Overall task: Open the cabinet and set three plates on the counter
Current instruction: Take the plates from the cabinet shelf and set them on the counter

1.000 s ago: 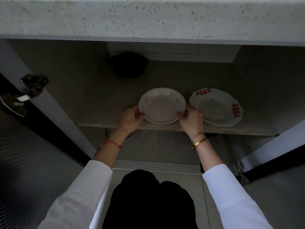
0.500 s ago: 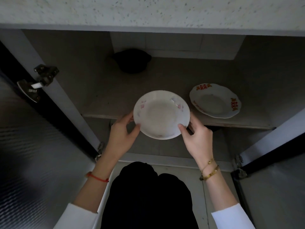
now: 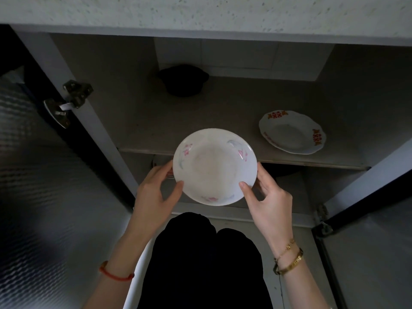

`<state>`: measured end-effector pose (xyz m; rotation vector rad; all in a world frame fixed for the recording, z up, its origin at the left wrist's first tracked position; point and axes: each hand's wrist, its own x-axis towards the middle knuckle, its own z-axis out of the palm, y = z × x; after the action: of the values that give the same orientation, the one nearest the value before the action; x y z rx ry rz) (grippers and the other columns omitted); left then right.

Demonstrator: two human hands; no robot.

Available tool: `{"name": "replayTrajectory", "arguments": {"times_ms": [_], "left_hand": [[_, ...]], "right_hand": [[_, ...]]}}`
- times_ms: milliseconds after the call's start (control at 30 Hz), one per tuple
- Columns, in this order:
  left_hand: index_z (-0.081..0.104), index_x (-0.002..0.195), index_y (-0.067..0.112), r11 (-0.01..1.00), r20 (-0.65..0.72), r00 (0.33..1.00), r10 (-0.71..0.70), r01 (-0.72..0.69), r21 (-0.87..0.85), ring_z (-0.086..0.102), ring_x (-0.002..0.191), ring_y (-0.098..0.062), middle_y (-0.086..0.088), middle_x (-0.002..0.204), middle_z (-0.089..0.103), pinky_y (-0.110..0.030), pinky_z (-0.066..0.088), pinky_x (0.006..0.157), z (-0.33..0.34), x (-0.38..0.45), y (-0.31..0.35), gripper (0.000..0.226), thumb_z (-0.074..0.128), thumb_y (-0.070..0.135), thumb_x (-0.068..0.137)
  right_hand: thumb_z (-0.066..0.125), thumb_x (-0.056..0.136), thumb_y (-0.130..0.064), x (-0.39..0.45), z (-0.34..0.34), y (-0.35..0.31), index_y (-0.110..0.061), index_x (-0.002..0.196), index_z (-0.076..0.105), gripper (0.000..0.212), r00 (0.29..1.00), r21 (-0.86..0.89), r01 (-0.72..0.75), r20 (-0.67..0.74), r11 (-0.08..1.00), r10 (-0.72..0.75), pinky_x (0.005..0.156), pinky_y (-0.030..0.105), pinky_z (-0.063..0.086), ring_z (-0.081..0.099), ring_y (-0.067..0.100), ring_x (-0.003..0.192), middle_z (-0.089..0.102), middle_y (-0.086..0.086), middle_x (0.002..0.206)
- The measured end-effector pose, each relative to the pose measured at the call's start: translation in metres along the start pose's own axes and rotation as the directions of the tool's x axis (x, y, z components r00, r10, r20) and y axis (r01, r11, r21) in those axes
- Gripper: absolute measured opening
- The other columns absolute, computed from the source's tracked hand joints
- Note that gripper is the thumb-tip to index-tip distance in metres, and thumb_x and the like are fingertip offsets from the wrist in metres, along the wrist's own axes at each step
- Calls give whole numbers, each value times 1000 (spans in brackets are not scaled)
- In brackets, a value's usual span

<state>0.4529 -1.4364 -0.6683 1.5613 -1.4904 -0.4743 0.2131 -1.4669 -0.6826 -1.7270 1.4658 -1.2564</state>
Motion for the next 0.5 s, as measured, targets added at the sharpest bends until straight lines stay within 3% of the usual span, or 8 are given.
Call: {"name": "replayTrajectory", "arguments": {"times_ms": [100,233,400,500], "left_hand": [[55,135,21,1000,4,1000,13,-13,-5,61,107,-5,4,117,61,-21,48,92,0,-2,-4,52,68,19,85],[54,136,22,1000,27,1000,9,-9,-3,59,109,-3,5,115,61,-3,42,87,2,1,-9,52,67,20,86],[53,136,27,999,68,997,-34,37,-32,59,111,-3,7,118,61,-10,43,97,1,8,-8,53,66,29,85],[54,134,31,991,93,991,-94,102,-83,65,106,-6,5,121,62,-19,52,94,-10,11,7,53,68,28,83]], "right_hand": [[72,84,-24,-6,3,2,-28,141,47,63,1000,0,-5,-11,1000,5,86,-5,38,53,-25,100,49,-40,124],[73,83,-24,-9,4,5,-28,140,48,62,999,24,-38,-30,999,39,95,-1,37,48,-20,118,49,-42,124],[73,83,-21,-5,0,-5,-27,140,48,62,996,6,-73,-46,997,73,93,0,40,52,-23,108,52,-39,124],[73,83,-16,-3,-6,-29,-25,140,49,62,990,23,-136,-46,990,137,97,8,44,54,-15,116,55,-32,126]]}}
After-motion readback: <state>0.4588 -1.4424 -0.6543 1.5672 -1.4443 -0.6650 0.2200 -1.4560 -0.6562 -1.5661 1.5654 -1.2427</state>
